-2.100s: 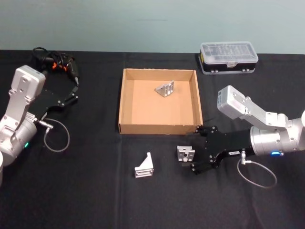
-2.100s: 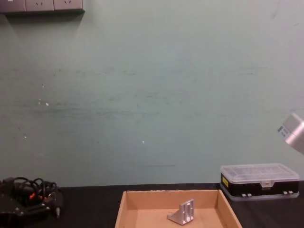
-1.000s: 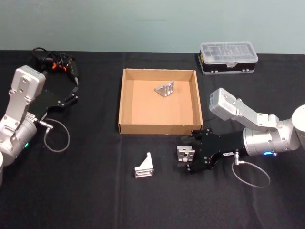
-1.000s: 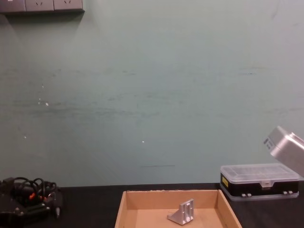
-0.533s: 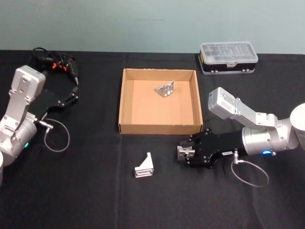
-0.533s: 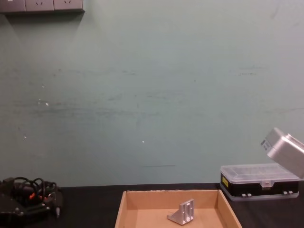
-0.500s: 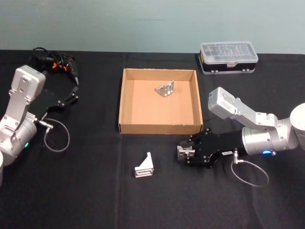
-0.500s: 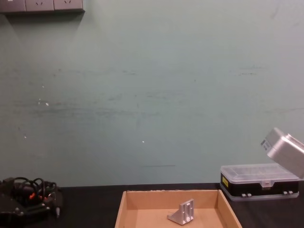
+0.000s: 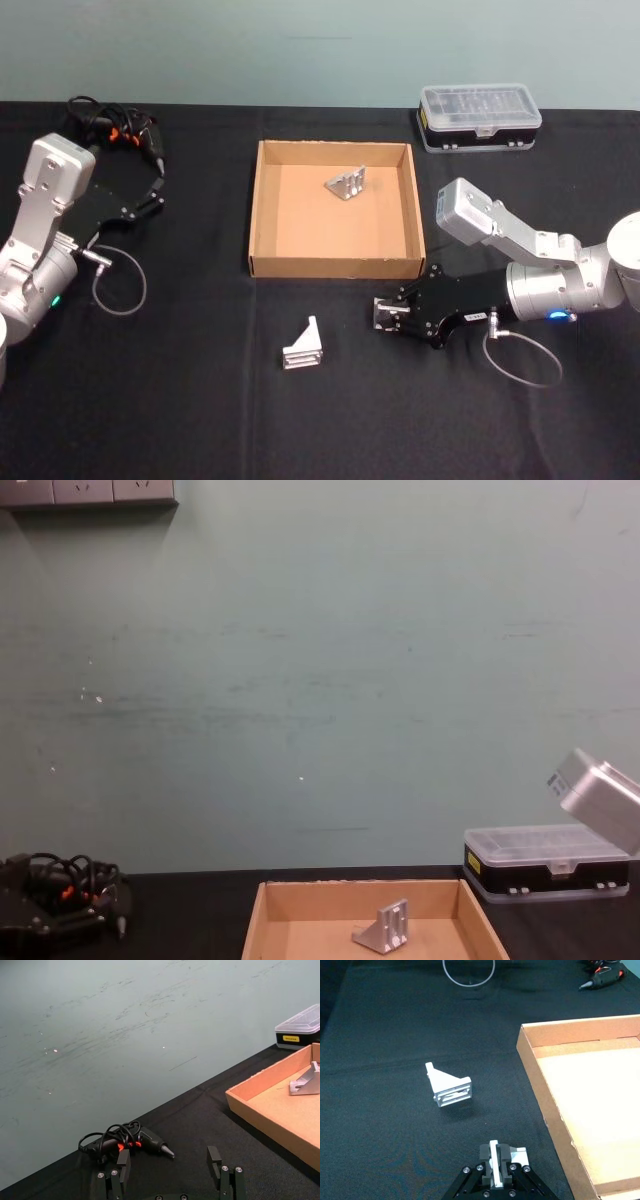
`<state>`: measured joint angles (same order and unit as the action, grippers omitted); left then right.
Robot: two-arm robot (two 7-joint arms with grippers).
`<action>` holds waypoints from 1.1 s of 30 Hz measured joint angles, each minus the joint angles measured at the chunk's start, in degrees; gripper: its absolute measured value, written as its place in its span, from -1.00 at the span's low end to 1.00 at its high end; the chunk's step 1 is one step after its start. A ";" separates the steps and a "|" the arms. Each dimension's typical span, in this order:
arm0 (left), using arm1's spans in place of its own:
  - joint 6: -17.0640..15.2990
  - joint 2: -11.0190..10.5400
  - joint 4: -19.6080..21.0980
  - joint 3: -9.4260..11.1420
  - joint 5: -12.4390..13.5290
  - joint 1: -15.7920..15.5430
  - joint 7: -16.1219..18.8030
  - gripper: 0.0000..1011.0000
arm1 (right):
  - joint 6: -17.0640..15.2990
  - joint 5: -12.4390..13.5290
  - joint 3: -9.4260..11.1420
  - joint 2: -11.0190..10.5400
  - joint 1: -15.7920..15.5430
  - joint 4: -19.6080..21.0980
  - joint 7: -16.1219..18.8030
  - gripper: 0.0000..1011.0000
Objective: Use one hand to pick up the angle iron from the table and place it into the box.
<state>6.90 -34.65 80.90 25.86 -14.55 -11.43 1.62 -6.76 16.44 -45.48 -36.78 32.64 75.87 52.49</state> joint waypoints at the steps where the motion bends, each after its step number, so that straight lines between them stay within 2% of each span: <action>1: 0.00 0.00 0.00 0.00 0.00 0.00 0.00 0.98 | -0.05 0.06 0.02 -0.04 -0.07 0.05 -0.04 -0.76; 11: 0.00 0.00 0.00 0.00 0.00 0.00 0.00 0.98 | -0.13 1.11 1.12 -0.76 -0.85 1.91 -0.88 -0.76; 17: 0.00 0.00 0.00 0.00 0.00 0.00 0.00 0.98 | 0.29 3.19 3.45 -1.45 -1.31 4.88 -2.35 -0.76; 23: 0.00 0.00 0.00 0.00 0.00 0.00 0.00 0.98 | 1.11 4.18 5.27 -1.47 -1.13 6.36 -4.09 -0.76; 29: 0.00 0.00 0.00 0.00 0.00 0.00 0.00 0.98 | 1.20 4.18 6.50 -0.17 -0.64 5.58 -6.87 -0.76; 30: 0.00 0.00 0.00 0.00 0.00 0.00 0.00 0.98 | 1.18 3.58 6.88 1.60 0.13 3.44 -8.71 -0.76; 33: 0.00 0.00 0.00 0.00 0.00 0.00 0.00 0.98 | 1.25 2.42 6.84 3.19 1.08 1.12 -9.76 -0.76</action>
<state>6.91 -34.65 80.90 25.86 -14.55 -11.43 1.62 -5.51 18.86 -38.63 -33.59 33.72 77.00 42.73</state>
